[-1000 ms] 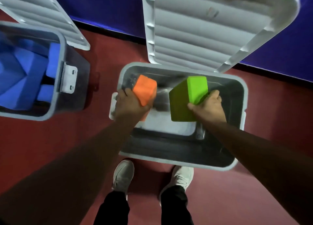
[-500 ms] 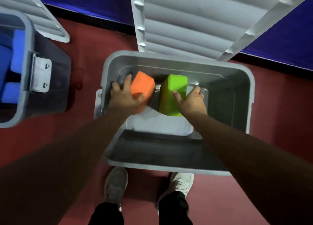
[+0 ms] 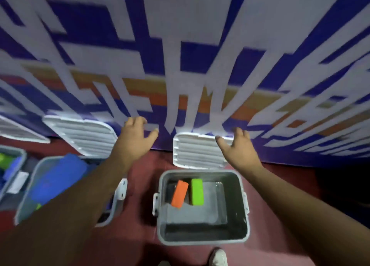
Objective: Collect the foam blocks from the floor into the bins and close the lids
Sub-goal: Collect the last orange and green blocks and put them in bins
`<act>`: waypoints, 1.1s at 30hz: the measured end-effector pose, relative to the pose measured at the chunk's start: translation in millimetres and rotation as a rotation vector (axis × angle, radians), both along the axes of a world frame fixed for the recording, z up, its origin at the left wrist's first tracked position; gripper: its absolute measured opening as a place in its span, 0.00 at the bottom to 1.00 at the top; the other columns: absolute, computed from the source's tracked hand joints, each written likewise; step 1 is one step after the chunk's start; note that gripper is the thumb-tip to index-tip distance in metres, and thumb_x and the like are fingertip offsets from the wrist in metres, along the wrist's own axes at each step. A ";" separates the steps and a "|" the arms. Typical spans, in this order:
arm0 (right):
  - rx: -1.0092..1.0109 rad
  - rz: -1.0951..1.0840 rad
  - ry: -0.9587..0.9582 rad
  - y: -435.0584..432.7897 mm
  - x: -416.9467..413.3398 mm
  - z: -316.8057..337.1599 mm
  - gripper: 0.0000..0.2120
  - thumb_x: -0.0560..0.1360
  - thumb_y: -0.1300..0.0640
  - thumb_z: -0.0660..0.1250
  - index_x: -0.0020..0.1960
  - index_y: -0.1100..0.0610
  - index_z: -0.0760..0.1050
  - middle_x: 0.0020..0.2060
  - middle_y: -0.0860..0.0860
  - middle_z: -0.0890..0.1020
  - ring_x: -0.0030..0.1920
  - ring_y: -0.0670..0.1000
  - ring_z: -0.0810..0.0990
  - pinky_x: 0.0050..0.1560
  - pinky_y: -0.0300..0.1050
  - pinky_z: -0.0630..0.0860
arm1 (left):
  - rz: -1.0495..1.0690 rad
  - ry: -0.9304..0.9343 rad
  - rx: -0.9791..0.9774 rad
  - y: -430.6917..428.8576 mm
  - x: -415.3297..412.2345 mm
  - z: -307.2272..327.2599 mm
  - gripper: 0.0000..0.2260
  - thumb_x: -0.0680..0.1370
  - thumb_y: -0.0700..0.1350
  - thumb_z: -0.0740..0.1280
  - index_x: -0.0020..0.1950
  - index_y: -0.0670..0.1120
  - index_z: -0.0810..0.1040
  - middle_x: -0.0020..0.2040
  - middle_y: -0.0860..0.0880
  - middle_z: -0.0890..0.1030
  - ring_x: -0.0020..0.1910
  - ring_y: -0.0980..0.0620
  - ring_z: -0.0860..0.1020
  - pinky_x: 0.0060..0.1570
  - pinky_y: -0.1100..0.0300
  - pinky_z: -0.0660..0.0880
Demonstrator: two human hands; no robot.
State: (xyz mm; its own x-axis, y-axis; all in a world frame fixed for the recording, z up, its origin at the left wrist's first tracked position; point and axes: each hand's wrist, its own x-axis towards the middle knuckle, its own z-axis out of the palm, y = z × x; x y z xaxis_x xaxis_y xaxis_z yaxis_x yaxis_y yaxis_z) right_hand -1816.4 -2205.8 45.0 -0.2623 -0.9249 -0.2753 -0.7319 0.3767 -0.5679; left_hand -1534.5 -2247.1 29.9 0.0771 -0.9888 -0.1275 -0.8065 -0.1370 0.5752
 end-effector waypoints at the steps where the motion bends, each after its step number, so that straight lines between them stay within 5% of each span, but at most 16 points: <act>1: -0.033 0.004 -0.002 -1.1 4.4 42.7 0.31 0.77 0.41 0.65 0.73 0.58 0.65 0.67 0.58 0.68 0.64 0.60 0.72 0.62 0.53 0.70 | -0.008 -0.010 -0.024 -1.8 7.7 44.6 0.21 0.78 0.54 0.67 0.64 0.42 0.73 0.62 0.41 0.72 0.61 0.40 0.73 0.63 0.49 0.70; 6: -0.231 0.082 0.094 10.4 21.7 218.3 0.33 0.76 0.38 0.63 0.74 0.56 0.64 0.69 0.56 0.67 0.63 0.58 0.74 0.64 0.55 0.71 | -0.095 -0.069 -0.208 0.1 41.4 240.1 0.25 0.78 0.60 0.63 0.68 0.45 0.69 0.64 0.44 0.71 0.63 0.42 0.72 0.62 0.45 0.72; 11: -0.395 0.149 0.188 33.2 36.4 299.2 0.35 0.76 0.33 0.59 0.75 0.51 0.61 0.72 0.53 0.65 0.58 0.55 0.78 0.63 0.60 0.74 | -0.067 -0.133 -0.406 45.1 72.7 340.5 0.25 0.78 0.62 0.60 0.69 0.48 0.68 0.66 0.46 0.71 0.64 0.45 0.71 0.62 0.45 0.72; 21: -0.461 0.409 0.125 25.6 51.4 327.3 0.35 0.75 0.32 0.58 0.73 0.54 0.64 0.71 0.54 0.68 0.53 0.53 0.79 0.60 0.57 0.76 | 0.247 -0.205 -0.471 125.8 108.3 383.1 0.25 0.77 0.62 0.61 0.68 0.47 0.70 0.64 0.46 0.73 0.64 0.46 0.71 0.63 0.44 0.71; 24: -0.435 0.540 0.104 21.2 55.1 319.0 0.35 0.75 0.32 0.58 0.73 0.54 0.66 0.71 0.55 0.68 0.59 0.56 0.78 0.63 0.59 0.74 | 0.410 -0.201 -0.451 160.9 110.0 377.1 0.26 0.76 0.63 0.63 0.66 0.45 0.71 0.63 0.44 0.73 0.63 0.43 0.72 0.63 0.45 0.71; 33: -0.352 0.942 -0.026 48.5 132.1 277.0 0.31 0.75 0.37 0.61 0.71 0.56 0.69 0.67 0.56 0.71 0.63 0.58 0.75 0.64 0.58 0.72 | 0.888 -0.278 -0.298 346.5 114.5 334.4 0.29 0.70 0.68 0.57 0.55 0.45 0.73 0.50 0.41 0.75 0.53 0.38 0.75 0.56 0.45 0.73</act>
State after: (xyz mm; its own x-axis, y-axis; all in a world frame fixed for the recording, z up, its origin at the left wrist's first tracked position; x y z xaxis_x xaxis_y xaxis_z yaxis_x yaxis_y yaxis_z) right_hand -1684.3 -2157.4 322.0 0.6203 -0.7822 0.0583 -0.6308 -0.5416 -0.5556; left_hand -1420.0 -1900.6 364.4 0.7991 -0.5451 0.2536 -0.5920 -0.6399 0.4900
